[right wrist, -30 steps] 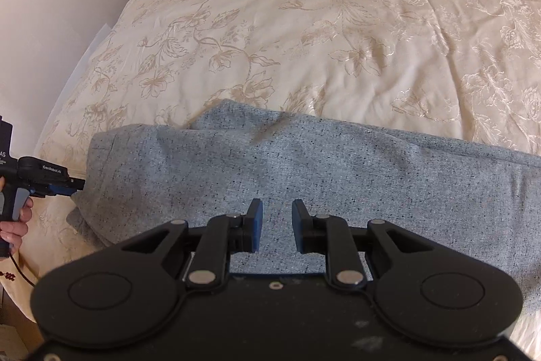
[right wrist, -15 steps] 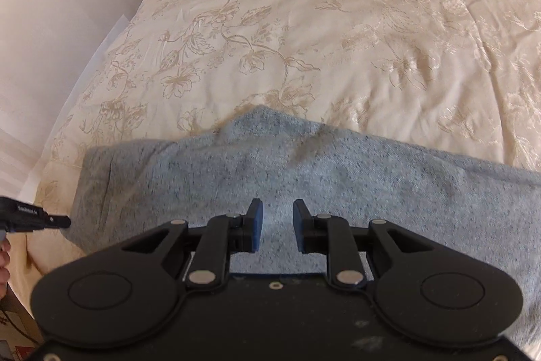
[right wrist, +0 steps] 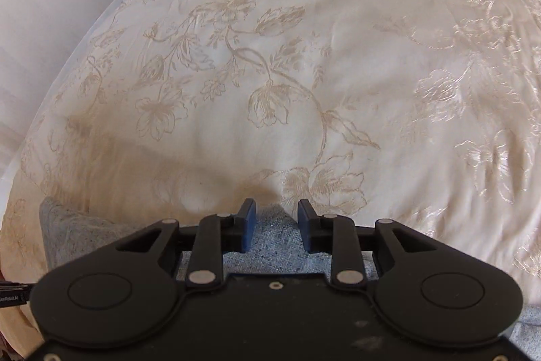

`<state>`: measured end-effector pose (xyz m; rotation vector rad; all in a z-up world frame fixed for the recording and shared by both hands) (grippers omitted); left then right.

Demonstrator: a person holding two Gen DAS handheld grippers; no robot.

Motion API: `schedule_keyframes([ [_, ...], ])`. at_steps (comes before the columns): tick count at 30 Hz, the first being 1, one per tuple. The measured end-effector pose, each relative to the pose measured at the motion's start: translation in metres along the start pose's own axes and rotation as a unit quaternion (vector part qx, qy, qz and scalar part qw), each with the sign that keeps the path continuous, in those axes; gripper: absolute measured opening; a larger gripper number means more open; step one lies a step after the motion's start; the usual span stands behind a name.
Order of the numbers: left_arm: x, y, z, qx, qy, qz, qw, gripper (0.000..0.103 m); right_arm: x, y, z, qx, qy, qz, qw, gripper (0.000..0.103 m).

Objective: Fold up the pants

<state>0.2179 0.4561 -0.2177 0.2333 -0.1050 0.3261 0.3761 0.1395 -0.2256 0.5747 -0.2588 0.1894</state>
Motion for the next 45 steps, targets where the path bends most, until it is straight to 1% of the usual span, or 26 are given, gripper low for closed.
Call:
schedule_keyframes([
  [1,0.0,0.001,0.0,0.0,0.001,0.003,1.0,0.004,-0.003,0.001,-0.005,0.004,0.016,0.006,1.0,0.027],
  [2,-0.001,0.002,0.0,0.0,0.002,0.005,1.0,0.004,-0.005,0.002,-0.006,0.008,0.025,0.016,1.0,0.011],
  [3,0.0,0.002,0.001,0.002,0.001,0.007,1.0,0.004,-0.006,0.006,-0.006,0.007,0.03,0.03,0.999,0.005],
  [5,0.002,0.002,0.004,0.008,-0.007,0.005,0.9999,0.004,-0.008,0.011,-0.002,0.007,0.025,0.055,0.998,0.004],
  [6,0.003,0.001,0.006,0.014,-0.014,0.002,0.9998,0.004,-0.005,0.01,0.003,0.005,0.008,0.056,0.998,0.004],
  [7,0.004,0.001,0.006,0.025,-0.019,-0.003,0.9995,0.004,0.001,0.005,0.011,0.002,-0.026,0.042,0.999,0.003],
  [9,0.004,0.001,-0.001,0.094,-0.025,-0.027,0.9948,0.001,0.014,-0.011,0.013,0.004,-0.056,-0.01,0.998,0.002],
  [10,0.002,0.004,-0.008,0.113,-0.024,-0.037,0.9927,0.001,0.019,-0.019,0.006,0.001,-0.049,-0.029,0.998,0.001],
  [12,0.001,0.013,-0.006,0.073,-0.015,-0.011,0.9971,0.001,0.018,-0.022,-0.004,-0.011,-0.039,-0.019,0.999,0.001],
  [13,0.002,0.02,0.002,0.062,-0.021,0.009,0.9978,0.001,0.015,-0.021,-0.007,-0.013,-0.034,-0.008,0.999,0.002],
  [15,0.007,0.027,0.022,0.08,-0.054,0.014,0.9952,0.001,0.012,-0.017,0.002,0.004,-0.051,-0.009,0.999,0.011],
  [17,0.016,0.023,0.047,0.094,-0.097,-0.003,0.9908,0.001,0.007,-0.014,0.024,0.014,-0.092,-0.018,0.995,0.027],
  [18,0.02,0.017,0.058,0.089,-0.116,-0.01,0.9893,0.002,0.004,-0.007,0.034,0.015,-0.103,-0.013,0.994,0.027],
  [21,0.037,-0.014,0.08,0.041,-0.141,-0.028,0.9888,0.002,-0.024,0.01,0.053,0.037,-0.073,0.013,0.997,0.027],
  [25,0.04,-0.076,0.085,-0.034,-0.151,-0.082,0.9845,0.007,-0.091,0.039,0.062,0.058,-0.017,0.047,0.997,0.027],
  [26,0.038,-0.09,0.082,-0.048,-0.151,-0.1,0.9823,0.009,-0.105,0.045,0.062,0.059,-0.005,0.06,0.996,0.027],
  [27,0.033,-0.105,0.076,-0.061,-0.147,-0.125,0.9793,0.016,-0.122,0.052,0.062,0.061,0.008,0.074,0.995,0.027],
  [28,0.028,-0.117,0.065,-0.06,-0.137,-0.15,0.9773,0.017,-0.14,0.059,0.06,0.062,0.022,0.086,0.994,0.027],
  [29,0.024,-0.123,0.052,-0.034,-0.128,-0.166,0.9771,0.018,-0.153,0.063,0.058,0.063,0.032,0.093,0.993,0.027],
  [31,0.012,-0.123,0.009,0.072,-0.088,-0.188,0.9756,0.016,-0.174,0.07,0.054,0.057,0.047,0.117,0.99,0.027],
  [32,0.01,-0.119,-0.004,0.082,-0.068,-0.179,0.978,0.01,-0.18,0.073,0.052,0.052,0.052,0.132,0.988,0.027],
  [34,0.01,-0.11,-0.006,0.059,-0.062,-0.153,0.9845,0.009,-0.193,0.079,0.049,0.04,0.061,0.173,0.982,0.027],
  [38,0.014,-0.106,-0.002,0.053,-0.047,-0.142,0.9873,0.009,-0.211,0.085,0.044,0.031,0.084,0.242,0.966,0.027],
  [41,0.017,-0.103,-0.002,0.049,-0.036,-0.129,0.9898,0.009,-0.218,0.084,0.038,0.013,0.088,0.287,0.954,0.028],
  [43,0.019,-0.102,-0.003,0.05,-0.034,-0.127,0.9901,0.009,-0.218,0.081,0.036,-0.004,0.084,0.307,0.948,0.028],
  [45,0.017,-0.101,-0.003,0.052,-0.036,-0.131,0.9894,0.009,-0.217,0.077,0.035,-0.003,0.086,0.304,0.949,0.023],
])
Point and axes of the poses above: each gripper's, at about its wrist camera, not at the fingertips, and z roughly against the way its jaws point, y to its left, x to its top, the point moved 5 cm from there along -z, roughly the way its jaws point, and after that the axes turned 15 degrees about x, right-handed, at the moved point
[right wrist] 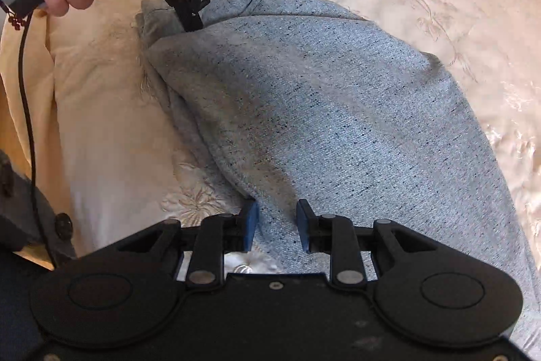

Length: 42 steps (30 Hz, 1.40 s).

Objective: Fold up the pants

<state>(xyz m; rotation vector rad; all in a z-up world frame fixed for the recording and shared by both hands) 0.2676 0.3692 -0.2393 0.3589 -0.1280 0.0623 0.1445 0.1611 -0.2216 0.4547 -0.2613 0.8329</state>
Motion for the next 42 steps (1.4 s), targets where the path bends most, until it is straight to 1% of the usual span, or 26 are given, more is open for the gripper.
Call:
schedule_keyframes([
  [1,0.0,-0.001,0.001,0.001,-0.001,-0.002,1.0,0.009,0.002,-0.007,0.001,0.014,-0.004,-0.013,1.0,0.002],
  [3,0.0,0.001,-0.001,0.0,-0.002,-0.005,1.0,0.009,0.002,-0.01,0.005,0.025,-0.014,-0.034,0.999,0.004],
  [5,0.0,0.0,-0.001,-0.001,0.0,-0.008,1.0,0.01,-0.002,-0.008,0.011,0.044,-0.012,-0.045,0.998,0.004],
  [7,0.0,-0.001,0.004,0.001,0.004,-0.011,0.9999,0.01,-0.013,-0.002,0.01,0.055,0.0,-0.032,0.998,0.004],
  [9,0.003,-0.001,0.013,0.005,0.003,-0.015,0.9999,0.009,-0.017,0.001,0.005,0.047,0.007,-0.01,0.999,0.004],
  [10,0.006,-0.001,0.022,0.004,0.0,-0.017,0.9998,0.009,-0.016,-0.001,0.005,0.045,0.002,-0.01,0.999,0.006],
  [11,0.01,-0.002,0.031,-0.003,-0.005,-0.018,0.9998,0.009,-0.012,-0.005,0.008,0.05,-0.005,-0.028,0.998,0.011],
  [12,0.014,-0.003,0.039,-0.011,-0.012,-0.019,0.9997,0.01,-0.009,-0.01,0.014,0.054,-0.017,-0.051,0.997,0.013],
  [13,0.021,-0.006,0.051,-0.019,-0.024,-0.023,0.9993,0.01,-0.006,-0.016,0.023,0.058,-0.037,-0.084,0.994,0.017],
  [14,0.029,-0.01,0.061,-0.024,-0.036,-0.027,0.9987,0.01,-0.002,-0.026,0.034,0.063,-0.062,-0.116,0.989,0.019],
  [16,0.048,-0.025,0.081,-0.034,-0.065,-0.039,0.9966,0.009,0.003,-0.049,0.054,0.058,-0.105,-0.168,0.978,0.02],
  [17,0.057,-0.034,0.088,-0.043,-0.076,-0.044,0.9952,0.01,0.005,-0.061,0.061,0.052,-0.119,-0.19,0.973,0.021],
  [20,0.085,-0.075,0.101,-0.076,-0.094,-0.059,0.9909,0.01,0.007,-0.106,0.079,0.018,-0.156,-0.257,0.953,0.022],
  [22,0.102,-0.109,0.103,-0.095,-0.108,-0.083,0.9862,0.01,0.008,-0.138,0.084,-0.006,-0.175,-0.289,0.941,0.024],
  [24,0.11,-0.14,0.099,-0.101,-0.12,-0.106,0.9819,0.011,0.011,-0.163,0.085,-0.028,-0.188,-0.301,0.935,0.024],
  [25,0.112,-0.154,0.095,-0.108,-0.118,-0.113,0.9806,0.011,0.013,-0.175,0.086,-0.037,-0.192,-0.302,0.933,0.024],
  [26,0.111,-0.164,0.084,-0.115,-0.107,-0.12,0.9803,0.012,0.016,-0.183,0.085,-0.044,-0.196,-0.304,0.931,0.024],
  [27,0.108,-0.17,0.074,-0.114,-0.089,-0.125,0.9816,0.012,0.018,-0.191,0.084,-0.048,-0.201,-0.306,0.929,0.024],
  [29,0.091,-0.174,0.05,-0.101,-0.041,-0.127,0.9859,0.01,0.024,-0.204,0.08,-0.053,-0.204,-0.306,0.929,0.024],
  [30,0.08,-0.173,0.041,-0.106,-0.027,-0.127,0.9859,0.01,0.023,-0.208,0.08,-0.054,-0.202,-0.304,0.93,0.024],
  [32,0.062,-0.166,0.032,-0.116,-0.028,-0.127,0.9848,0.01,0.026,-0.214,0.078,-0.053,-0.202,-0.302,0.93,0.024],
  [34,0.053,-0.155,0.03,-0.131,-0.026,-0.109,0.985,0.01,0.03,-0.216,0.07,-0.05,-0.2,-0.303,0.93,0.024],
  [38,0.054,-0.143,0.022,-0.155,0.005,-0.057,0.9862,0.01,0.033,-0.214,0.059,-0.031,-0.19,-0.298,0.935,0.024],
  [40,0.057,-0.143,0.019,-0.156,0.015,-0.047,0.9865,0.01,0.034,-0.21,0.05,-0.015,-0.174,-0.29,0.941,0.024],
  [42,0.059,-0.144,0.018,-0.153,0.015,-0.048,0.987,0.01,0.031,-0.201,0.041,0.014,-0.14,-0.282,0.949,0.024],
])
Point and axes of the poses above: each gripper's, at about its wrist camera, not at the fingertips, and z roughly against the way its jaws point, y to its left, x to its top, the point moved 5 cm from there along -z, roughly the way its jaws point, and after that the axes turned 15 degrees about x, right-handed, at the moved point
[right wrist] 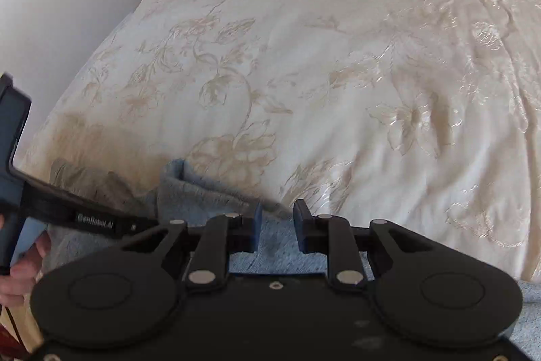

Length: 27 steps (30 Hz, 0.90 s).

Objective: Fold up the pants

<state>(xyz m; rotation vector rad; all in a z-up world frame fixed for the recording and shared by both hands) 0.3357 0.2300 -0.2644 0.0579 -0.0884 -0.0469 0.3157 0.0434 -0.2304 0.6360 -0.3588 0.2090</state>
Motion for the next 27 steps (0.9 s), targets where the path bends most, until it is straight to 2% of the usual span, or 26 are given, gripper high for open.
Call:
schedule_keyframes([
  [1,0.0,0.0,0.0,0.001,-0.001,0.0,1.0,0.01,-0.006,0.003,-0.008,0.016,0.041,-0.001,0.999,0.024],
  [2,-0.001,-0.001,-0.001,0.001,-0.002,0.0,1.0,0.01,-0.01,0.006,-0.012,0.029,0.061,0.001,0.998,0.024],
  [3,-0.001,-0.001,-0.001,0.0,-0.003,0.001,1.0,0.01,-0.01,0.009,-0.012,0.039,0.061,0.003,0.997,0.024],
  [7,-0.006,0.003,0.001,-0.007,-0.007,0.002,1.0,0.01,0.004,0.017,-0.005,0.045,0.004,0.0,0.999,0.026],
  [9,-0.009,0.006,0.0,-0.01,-0.009,0.001,0.9999,0.01,0.013,0.02,-0.012,0.063,0.011,-0.004,0.998,0.027],
  [14,-0.011,0.021,0.003,-0.025,-0.018,0.018,0.9994,0.01,0.028,0.038,-0.044,0.093,0.05,0.028,0.994,0.028],
  [17,-0.021,0.042,0.023,-0.01,-0.048,0.022,0.9986,0.01,0.032,0.051,-0.058,0.1,0.061,0.045,0.992,0.028],
  [19,-0.026,0.052,0.033,0.01,-0.068,0.02,0.9974,0.01,0.035,0.055,-0.065,0.094,0.058,0.051,0.993,0.028],
  [21,-0.031,0.061,0.035,0.024,-0.075,0.02,0.9967,0.01,0.04,0.059,-0.069,0.061,0.042,0.08,0.994,0.003],
  [22,-0.034,0.065,0.033,0.031,-0.074,0.016,0.9967,0.01,0.048,0.061,-0.072,0.023,0.018,0.112,0.993,0.003],
  [23,-0.036,0.068,0.03,0.035,-0.071,0.014,0.9968,0.01,0.055,0.062,-0.075,0.011,0.005,0.116,0.993,0.003],
  [25,-0.039,0.074,0.029,0.035,-0.067,0.015,0.997,0.01,0.06,0.057,-0.088,0.003,0.017,0.09,0.996,0.003],
  [27,-0.041,0.075,0.033,0.038,-0.071,0.011,0.9967,0.01,0.055,0.056,-0.095,-0.005,0.026,0.104,0.994,0.005],
])
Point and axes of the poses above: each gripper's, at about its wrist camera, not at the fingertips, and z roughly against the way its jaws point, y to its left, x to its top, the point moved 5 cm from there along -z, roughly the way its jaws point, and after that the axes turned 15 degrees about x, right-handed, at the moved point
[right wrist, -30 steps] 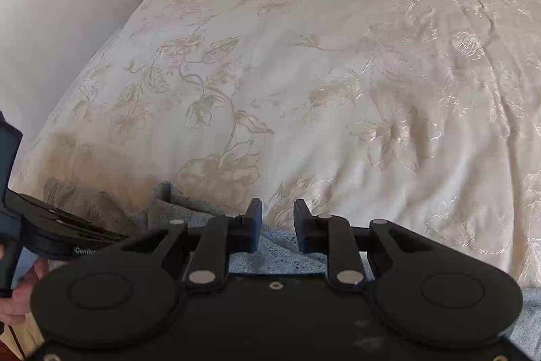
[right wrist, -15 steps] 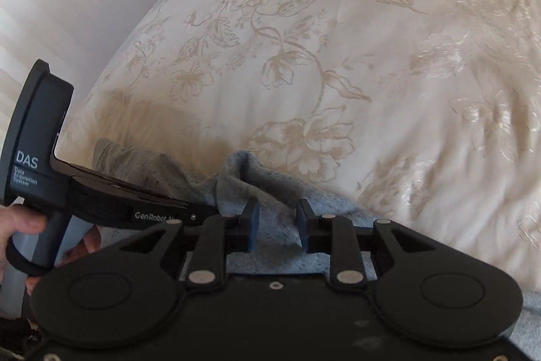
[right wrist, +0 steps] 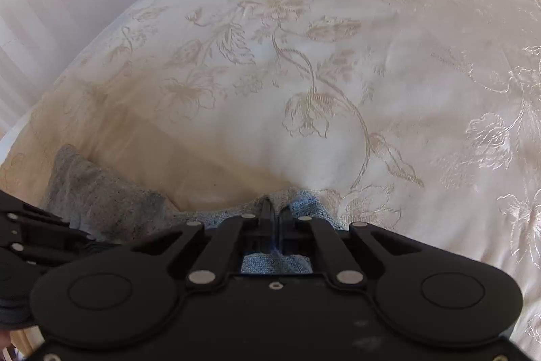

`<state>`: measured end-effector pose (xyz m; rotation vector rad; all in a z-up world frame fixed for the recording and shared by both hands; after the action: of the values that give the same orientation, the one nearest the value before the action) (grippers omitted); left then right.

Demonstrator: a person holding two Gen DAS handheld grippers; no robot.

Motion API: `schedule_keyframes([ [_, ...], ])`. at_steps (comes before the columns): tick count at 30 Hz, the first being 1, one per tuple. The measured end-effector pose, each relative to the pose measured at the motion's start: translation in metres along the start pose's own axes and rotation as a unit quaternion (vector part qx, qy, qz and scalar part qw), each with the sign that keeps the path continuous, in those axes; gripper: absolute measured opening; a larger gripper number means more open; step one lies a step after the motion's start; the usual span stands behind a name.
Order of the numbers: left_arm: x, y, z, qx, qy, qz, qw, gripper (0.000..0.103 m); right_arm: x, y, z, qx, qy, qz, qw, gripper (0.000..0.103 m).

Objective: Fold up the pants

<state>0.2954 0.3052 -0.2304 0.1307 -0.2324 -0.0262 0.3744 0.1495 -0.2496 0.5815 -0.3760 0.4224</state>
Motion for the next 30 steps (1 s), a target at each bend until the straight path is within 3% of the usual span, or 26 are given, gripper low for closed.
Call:
schedule_keyframes([
  [1,0.001,-0.002,0.006,0.005,-0.006,-0.005,1.0,0.01,-0.002,0.0,0.004,-0.003,-0.007,0.002,1.0,0.007],
  [4,0.003,-0.013,0.022,0.006,-0.037,-0.032,0.9988,0.01,-0.011,-0.002,0.047,-0.028,-0.085,-0.015,0.996,0.028],
  [6,0.006,-0.028,0.029,-0.004,-0.048,-0.05,0.9976,0.01,-0.026,-0.004,0.082,-0.043,-0.138,-0.033,0.989,0.03],
  [7,0.007,-0.037,0.03,-0.01,-0.051,-0.059,0.9969,0.01,-0.036,-0.007,0.096,-0.05,-0.144,-0.051,0.987,0.031],
  [12,0.013,-0.099,0.028,-0.044,-0.069,-0.118,0.9896,0.011,-0.098,-0.028,0.119,-0.08,-0.104,-0.126,0.983,0.031],
  [15,0.025,-0.125,0.011,-0.026,-0.064,-0.135,0.9885,0.011,-0.131,-0.049,0.122,-0.125,-0.066,-0.129,0.982,0.03],
  [18,0.049,-0.129,-0.002,0.001,-0.057,-0.102,0.9932,0.011,-0.149,-0.087,0.139,-0.18,-0.062,-0.131,0.973,0.024],
  [23,0.059,-0.12,0.018,0.039,-0.039,-0.024,0.9982,0.01,-0.175,-0.157,0.201,-0.268,-0.093,-0.195,0.939,0.029],
  [26,0.03,-0.131,0.053,0.046,-0.056,-0.037,0.9967,0.011,-0.193,-0.157,0.234,-0.234,-0.117,-0.213,0.941,0.03],
  [30,-0.033,-0.167,0.074,0.041,-0.054,-0.075,0.9949,0.014,-0.227,-0.125,0.259,-0.169,-0.11,-0.201,0.959,0.03],
])
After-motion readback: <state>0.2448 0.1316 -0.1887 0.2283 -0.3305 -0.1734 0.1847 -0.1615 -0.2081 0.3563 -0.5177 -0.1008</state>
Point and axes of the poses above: each gripper's, at about its wrist camera, not at the fingertips, and z roughly against the way its jaws point, y to its left, x to its top, the point moved 5 cm from there along -z, roughly the way its jaws point, and after that the axes turned 15 degrees about x, right-handed, at the moved point
